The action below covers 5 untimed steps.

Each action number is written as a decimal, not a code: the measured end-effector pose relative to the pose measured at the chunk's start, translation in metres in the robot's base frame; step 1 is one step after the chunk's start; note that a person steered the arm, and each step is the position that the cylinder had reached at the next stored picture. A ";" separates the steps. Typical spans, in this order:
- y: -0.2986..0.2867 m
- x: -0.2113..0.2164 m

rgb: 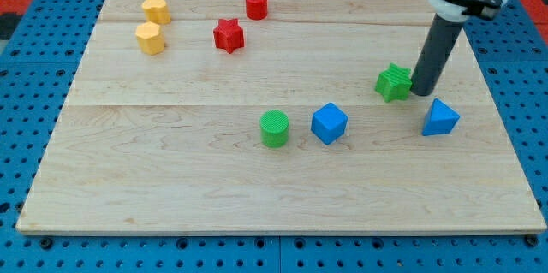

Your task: Slide the green star towards the top right corner

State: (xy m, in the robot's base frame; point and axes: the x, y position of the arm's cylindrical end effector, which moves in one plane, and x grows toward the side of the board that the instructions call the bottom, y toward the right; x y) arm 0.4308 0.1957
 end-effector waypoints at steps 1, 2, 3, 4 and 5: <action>-0.018 0.005; -0.053 -0.033; -0.061 -0.076; -0.061 -0.120; -0.061 -0.099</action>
State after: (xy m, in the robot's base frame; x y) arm 0.3317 0.1350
